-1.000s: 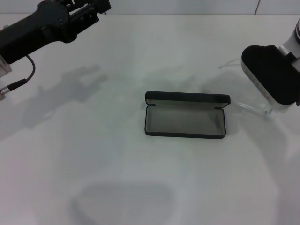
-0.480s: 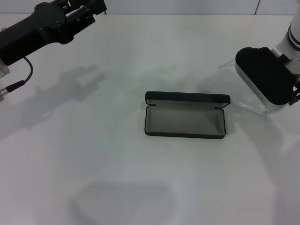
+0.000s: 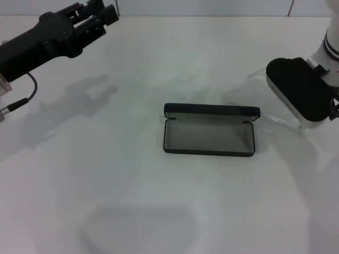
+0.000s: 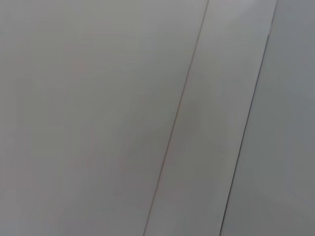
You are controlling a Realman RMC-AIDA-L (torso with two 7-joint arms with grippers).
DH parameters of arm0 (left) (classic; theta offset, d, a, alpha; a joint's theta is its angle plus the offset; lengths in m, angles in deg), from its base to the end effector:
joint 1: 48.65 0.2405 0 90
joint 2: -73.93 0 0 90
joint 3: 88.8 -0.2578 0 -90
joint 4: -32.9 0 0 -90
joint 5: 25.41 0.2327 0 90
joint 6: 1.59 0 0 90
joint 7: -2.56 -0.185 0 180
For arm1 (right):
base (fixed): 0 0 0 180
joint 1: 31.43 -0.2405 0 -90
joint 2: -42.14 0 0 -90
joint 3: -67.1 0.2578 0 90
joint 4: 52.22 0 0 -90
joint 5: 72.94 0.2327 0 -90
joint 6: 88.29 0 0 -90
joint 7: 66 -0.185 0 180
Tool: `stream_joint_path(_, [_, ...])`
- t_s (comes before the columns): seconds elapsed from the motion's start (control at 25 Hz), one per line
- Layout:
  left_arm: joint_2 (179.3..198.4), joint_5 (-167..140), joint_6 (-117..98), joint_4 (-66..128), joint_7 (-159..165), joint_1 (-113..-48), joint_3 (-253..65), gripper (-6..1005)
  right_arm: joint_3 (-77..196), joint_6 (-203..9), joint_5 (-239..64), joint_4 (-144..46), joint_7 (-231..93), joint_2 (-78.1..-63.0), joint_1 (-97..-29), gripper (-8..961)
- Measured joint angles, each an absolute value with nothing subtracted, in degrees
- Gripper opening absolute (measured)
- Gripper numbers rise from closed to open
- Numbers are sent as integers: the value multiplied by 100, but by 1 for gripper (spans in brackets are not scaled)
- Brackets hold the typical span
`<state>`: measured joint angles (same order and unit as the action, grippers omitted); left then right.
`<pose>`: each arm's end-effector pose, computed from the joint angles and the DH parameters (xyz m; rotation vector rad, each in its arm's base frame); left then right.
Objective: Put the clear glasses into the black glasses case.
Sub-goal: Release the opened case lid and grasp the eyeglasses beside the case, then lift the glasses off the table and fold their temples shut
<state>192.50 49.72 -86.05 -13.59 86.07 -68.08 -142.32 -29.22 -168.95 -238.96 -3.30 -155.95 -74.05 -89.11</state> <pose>-0.2284 0.3754 0.0373 -2.2910 -0.6121 -1.2195 0.1936 0.4488 -0.0558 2.5893 0.9052 1.5242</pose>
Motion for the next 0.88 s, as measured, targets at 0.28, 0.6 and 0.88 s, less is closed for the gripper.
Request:
stream_joint_path(0.28, [19247, 4975, -8605, -1335, 8552, -6813, -14233, 440, -2985, -16904, -23905, -313, -15703, -7405, -8899, 380])
stream_joint_path(0.6, [19246, 4954, -8604, -1332, 8552, -6786, -14222, 440, -2993, -16920, -23917, -288, -15784, -7405, -8841, 219])
stream_joint_path(0.88, [19243, 4947, -8604, -1332, 8553, -6780, -14216, 439, -2944, -17104, -24195, 166, -16018, -7402, -8574, 123])
